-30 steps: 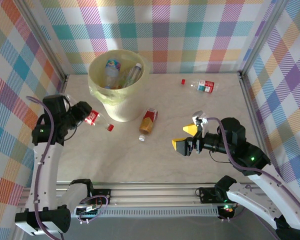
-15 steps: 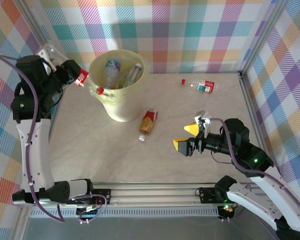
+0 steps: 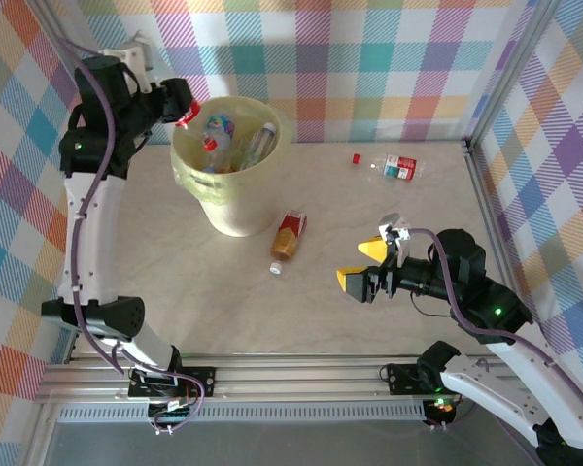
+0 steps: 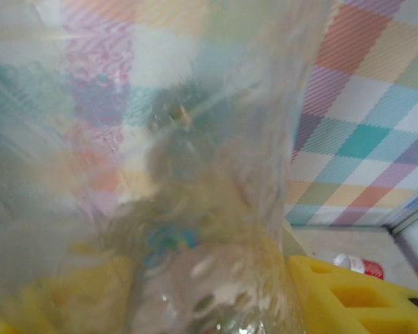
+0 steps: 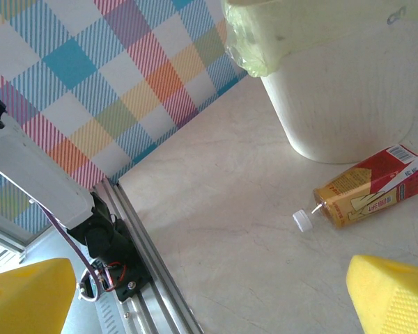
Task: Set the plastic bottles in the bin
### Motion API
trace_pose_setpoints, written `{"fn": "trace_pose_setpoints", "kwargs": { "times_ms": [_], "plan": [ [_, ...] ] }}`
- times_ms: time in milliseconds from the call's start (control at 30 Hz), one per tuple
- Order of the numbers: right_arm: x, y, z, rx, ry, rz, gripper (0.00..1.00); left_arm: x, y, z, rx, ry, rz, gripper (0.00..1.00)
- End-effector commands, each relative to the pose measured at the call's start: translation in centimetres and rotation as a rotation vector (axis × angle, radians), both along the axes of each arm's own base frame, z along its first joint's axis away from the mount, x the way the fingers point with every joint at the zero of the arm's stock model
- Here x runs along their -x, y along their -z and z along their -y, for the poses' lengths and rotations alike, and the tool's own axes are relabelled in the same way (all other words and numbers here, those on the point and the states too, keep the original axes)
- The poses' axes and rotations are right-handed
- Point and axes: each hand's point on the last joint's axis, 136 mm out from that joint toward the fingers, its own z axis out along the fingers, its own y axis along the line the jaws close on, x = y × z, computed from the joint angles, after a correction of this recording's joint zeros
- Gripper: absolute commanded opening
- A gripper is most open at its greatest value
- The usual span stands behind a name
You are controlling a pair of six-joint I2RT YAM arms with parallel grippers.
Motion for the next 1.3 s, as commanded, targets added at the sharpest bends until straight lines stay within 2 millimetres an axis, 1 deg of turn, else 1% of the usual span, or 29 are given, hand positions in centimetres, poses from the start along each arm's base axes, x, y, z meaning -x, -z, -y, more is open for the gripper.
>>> {"fn": "trace_pose_setpoints", "kwargs": {
  "times_ms": [0, 167, 333, 400, 667, 833, 967, 1067, 1133, 1233, 1267],
  "plan": [
    [0.0, -1.1, 0.2, -0.003, 0.000, 0.038, 1.00, -0.9, -0.6, 2.4, -0.179, 0.059, 0.056, 0.56],
    [0.0, -1.0, 0.3, 0.005, 0.008, 0.038, 1.00, -3.0, 2.3, 5.5, -0.316, 0.122, -0.014, 0.58],
    [-0.1, -0.8, 0.4, 0.012, 0.013, 0.033, 1.00, -3.8, 5.1, 8.7, -0.489, 0.156, -0.049, 0.59],
    [-0.1, -0.7, 0.4, 0.015, 0.014, 0.031, 1.00, -4.2, 6.0, 9.3, -0.555, 0.148, -0.060, 0.59],
    [-0.3, -0.3, 0.4, 0.021, 0.018, 0.025, 1.00, -4.9, 9.8, 10.2, -0.672, 0.157, -0.156, 0.56],
    [-0.3, -0.3, 0.3, 0.020, 0.014, 0.023, 1.00, -5.4, 11.5, 9.7, -0.701, 0.122, -0.211, 0.57],
    [-0.4, -0.3, 0.2, 0.022, 0.014, 0.022, 1.00, -5.6, 12.9, 9.7, -0.689, 0.122, -0.253, 0.61],
    [-0.3, -0.4, 0.2, 0.026, 0.012, 0.023, 1.00, -5.8, 13.3, 9.8, -0.669, 0.111, -0.265, 0.65],
    [-0.3, -0.4, 0.3, 0.026, 0.015, 0.023, 1.00, -5.9, 13.3, 9.8, -0.655, 0.101, -0.267, 0.68],
    [-0.3, -0.4, 0.3, 0.027, 0.017, 0.023, 1.00, -5.8, 12.8, 9.9, -0.630, 0.092, -0.257, 0.76],
    [-0.3, -0.3, 0.3, 0.027, 0.018, 0.020, 1.00, -5.8, 12.5, 9.9, -0.620, 0.088, -0.253, 0.82]
  ]
}}
